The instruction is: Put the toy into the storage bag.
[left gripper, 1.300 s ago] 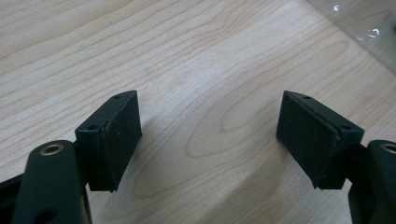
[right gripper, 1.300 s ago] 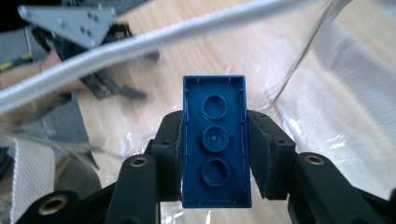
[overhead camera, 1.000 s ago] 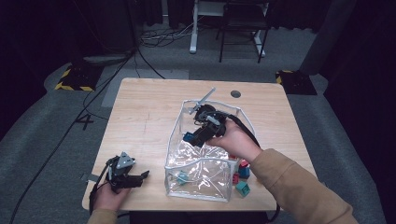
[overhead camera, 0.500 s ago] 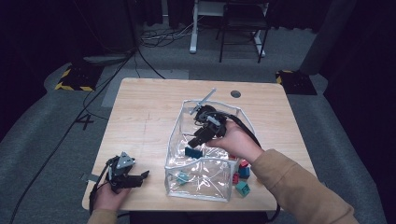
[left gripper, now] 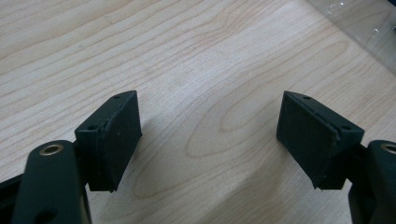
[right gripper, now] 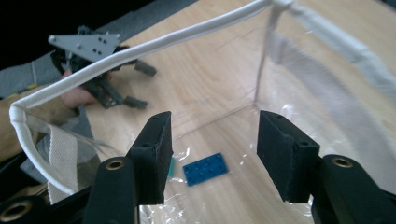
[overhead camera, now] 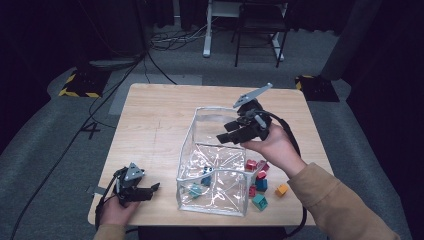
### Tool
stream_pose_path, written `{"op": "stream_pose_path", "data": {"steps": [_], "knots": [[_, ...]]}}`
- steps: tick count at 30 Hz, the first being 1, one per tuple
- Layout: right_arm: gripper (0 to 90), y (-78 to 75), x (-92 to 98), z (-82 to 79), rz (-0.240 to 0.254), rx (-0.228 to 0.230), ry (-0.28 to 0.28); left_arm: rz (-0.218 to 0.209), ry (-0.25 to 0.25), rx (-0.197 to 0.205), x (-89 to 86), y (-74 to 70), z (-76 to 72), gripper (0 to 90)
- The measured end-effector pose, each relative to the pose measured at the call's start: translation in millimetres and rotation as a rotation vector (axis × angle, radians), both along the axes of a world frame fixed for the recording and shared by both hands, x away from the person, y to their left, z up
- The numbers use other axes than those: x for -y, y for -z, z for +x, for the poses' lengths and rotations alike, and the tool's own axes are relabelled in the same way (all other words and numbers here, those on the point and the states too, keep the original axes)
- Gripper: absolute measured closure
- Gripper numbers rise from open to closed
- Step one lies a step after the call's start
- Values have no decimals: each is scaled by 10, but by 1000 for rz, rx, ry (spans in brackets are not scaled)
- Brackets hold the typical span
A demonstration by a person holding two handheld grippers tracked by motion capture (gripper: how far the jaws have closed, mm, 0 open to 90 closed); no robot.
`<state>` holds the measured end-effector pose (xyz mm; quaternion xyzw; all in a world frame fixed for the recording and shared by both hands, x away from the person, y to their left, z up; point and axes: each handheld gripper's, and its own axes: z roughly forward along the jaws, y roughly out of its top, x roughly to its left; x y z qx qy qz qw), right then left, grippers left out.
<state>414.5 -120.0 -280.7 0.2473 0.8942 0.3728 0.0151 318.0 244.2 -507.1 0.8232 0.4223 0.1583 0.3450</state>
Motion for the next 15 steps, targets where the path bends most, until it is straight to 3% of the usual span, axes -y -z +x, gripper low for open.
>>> {"op": "stream_pose_path", "data": {"steps": [7,15], "knots": [[453,-123,319,-3,78,64,77,1,1,1,-2,0,-1,223],[456,-230,610,-25,108,99,136,0,2,1,-2,1,-3,223]]}}
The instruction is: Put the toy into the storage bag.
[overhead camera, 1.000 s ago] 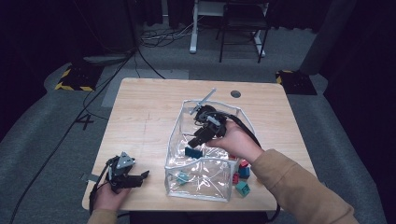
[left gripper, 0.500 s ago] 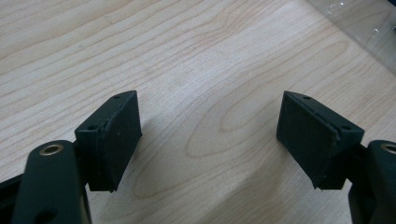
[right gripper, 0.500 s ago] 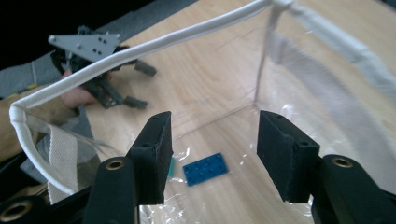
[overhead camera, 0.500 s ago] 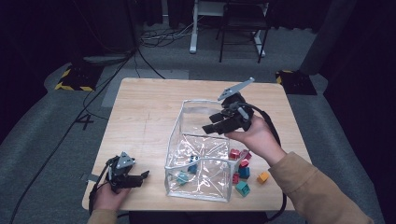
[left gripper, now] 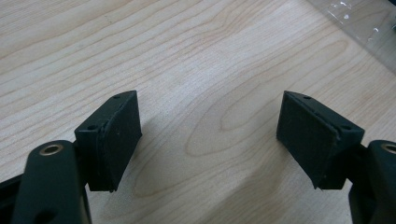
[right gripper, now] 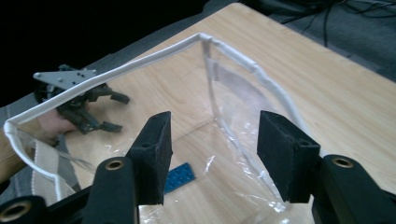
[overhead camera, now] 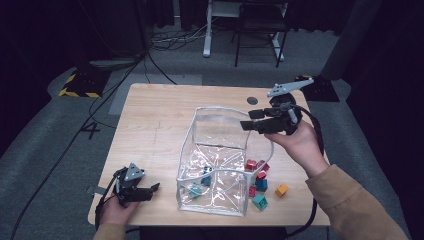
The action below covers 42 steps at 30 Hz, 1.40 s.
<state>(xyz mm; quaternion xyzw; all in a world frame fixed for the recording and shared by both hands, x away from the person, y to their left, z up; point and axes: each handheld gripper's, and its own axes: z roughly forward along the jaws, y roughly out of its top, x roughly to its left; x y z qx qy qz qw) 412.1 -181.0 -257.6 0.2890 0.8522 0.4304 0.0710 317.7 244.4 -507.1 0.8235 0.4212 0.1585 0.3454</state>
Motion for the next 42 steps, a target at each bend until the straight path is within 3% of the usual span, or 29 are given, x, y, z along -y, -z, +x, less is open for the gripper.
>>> {"op": "stream_pose_path", "data": {"steps": [10,27,42], "knots": [[457,-102,414,35,-2,36,111,1,3,-1,-1,-1,2,219],[455,-32,904,142,-1,40,241,1,3,-1,-1,-1,1,219],[450,208,1210,135,-35,21,313,1,3,-1,-1,-1,1,219]]}}
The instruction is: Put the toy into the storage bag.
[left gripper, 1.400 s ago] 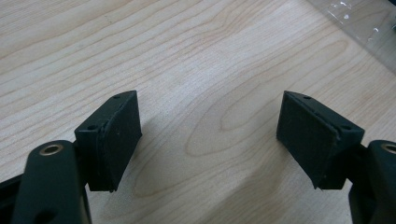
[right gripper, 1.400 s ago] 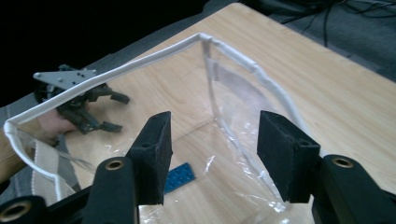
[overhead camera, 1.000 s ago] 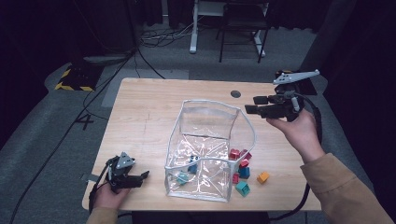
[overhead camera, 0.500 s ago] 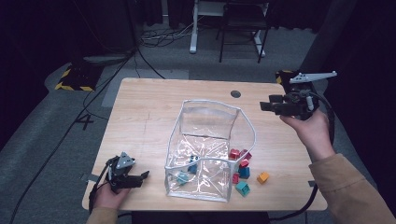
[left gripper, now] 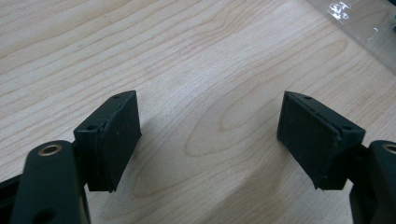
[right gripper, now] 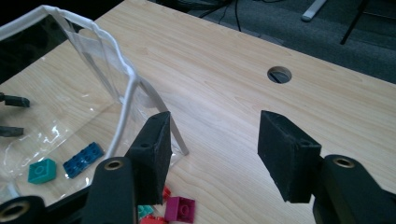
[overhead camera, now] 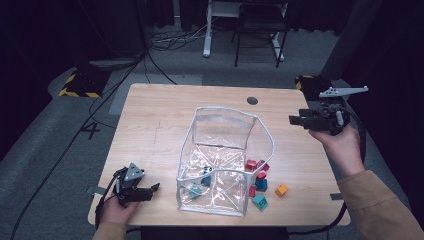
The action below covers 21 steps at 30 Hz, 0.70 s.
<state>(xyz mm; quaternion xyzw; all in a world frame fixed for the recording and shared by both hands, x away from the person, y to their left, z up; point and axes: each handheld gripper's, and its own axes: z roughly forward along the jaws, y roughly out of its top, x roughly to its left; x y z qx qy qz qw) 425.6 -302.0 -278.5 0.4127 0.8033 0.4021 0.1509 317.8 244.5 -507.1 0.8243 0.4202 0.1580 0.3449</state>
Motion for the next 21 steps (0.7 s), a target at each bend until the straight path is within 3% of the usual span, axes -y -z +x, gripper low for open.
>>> {"op": "stream_pose_path", "data": {"steps": [16,21], "knots": [[447,583,133,-239,-19,-69,6,0,0,1,1,0,0,219],[445,697,133,-310,-28,-78,-1,0,0,1,1,0,0,218]]}}
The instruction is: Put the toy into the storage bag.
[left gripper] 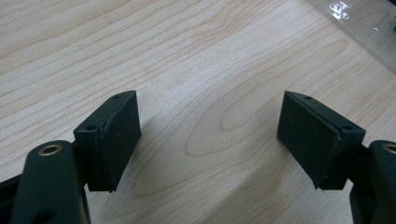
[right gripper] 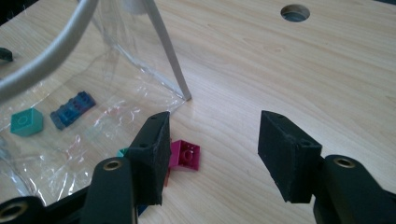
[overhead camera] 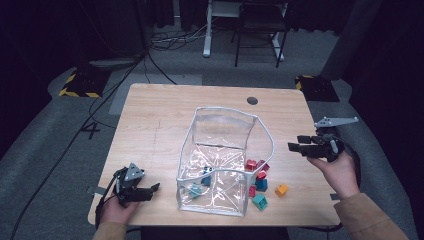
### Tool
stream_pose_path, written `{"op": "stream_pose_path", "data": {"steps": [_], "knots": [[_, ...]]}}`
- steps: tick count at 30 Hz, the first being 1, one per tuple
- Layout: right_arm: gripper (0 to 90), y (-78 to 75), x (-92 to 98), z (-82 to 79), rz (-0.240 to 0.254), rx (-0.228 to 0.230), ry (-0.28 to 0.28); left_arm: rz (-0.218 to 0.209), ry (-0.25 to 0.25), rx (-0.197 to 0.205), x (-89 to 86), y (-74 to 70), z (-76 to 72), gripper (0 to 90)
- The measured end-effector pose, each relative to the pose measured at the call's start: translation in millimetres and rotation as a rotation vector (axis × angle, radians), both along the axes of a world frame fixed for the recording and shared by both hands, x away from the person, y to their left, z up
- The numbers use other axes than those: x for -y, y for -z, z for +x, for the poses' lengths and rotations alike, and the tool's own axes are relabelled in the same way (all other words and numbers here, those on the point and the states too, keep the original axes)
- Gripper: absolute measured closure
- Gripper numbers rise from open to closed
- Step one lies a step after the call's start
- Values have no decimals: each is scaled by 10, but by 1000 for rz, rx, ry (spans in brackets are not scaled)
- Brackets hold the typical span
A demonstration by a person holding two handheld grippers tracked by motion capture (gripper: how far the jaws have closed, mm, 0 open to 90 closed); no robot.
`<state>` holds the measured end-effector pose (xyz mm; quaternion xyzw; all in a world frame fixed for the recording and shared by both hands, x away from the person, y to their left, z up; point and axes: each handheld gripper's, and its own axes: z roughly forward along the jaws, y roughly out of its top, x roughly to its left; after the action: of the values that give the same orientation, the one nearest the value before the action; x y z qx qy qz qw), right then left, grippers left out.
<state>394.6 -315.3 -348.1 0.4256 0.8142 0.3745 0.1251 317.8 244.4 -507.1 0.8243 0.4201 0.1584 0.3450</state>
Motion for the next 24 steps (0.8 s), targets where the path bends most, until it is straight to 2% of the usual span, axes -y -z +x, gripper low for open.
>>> {"op": "stream_pose_path", "data": {"steps": [7,8,9,10,11,13,15,20,24], "knots": [[444,270,-9,-171,-33,-17,-5,0,1,0,0,0,0,218],[444,270,-9,-171,-33,-17,-5,0,1,0,0,0,0,218],[444,361,-21,-220,-47,-20,-8,0,0,-1,0,0,-1,218],[444,361,-21,-220,-47,-20,-8,0,0,-1,0,0,-1,218],[444,457,-30,-255,-58,-36,-13,0,0,0,0,0,0,218],[442,527,-37,-276,-64,-50,-14,0,0,0,0,0,0,218],[442,594,-44,-301,-67,-67,-14,0,0,0,0,0,0,218],[443,712,-59,-370,-66,-77,-16,0,0,0,0,0,0,219],[455,816,-96,-428,-83,-86,-31,0,0,-1,1,0,-1,218]]}}
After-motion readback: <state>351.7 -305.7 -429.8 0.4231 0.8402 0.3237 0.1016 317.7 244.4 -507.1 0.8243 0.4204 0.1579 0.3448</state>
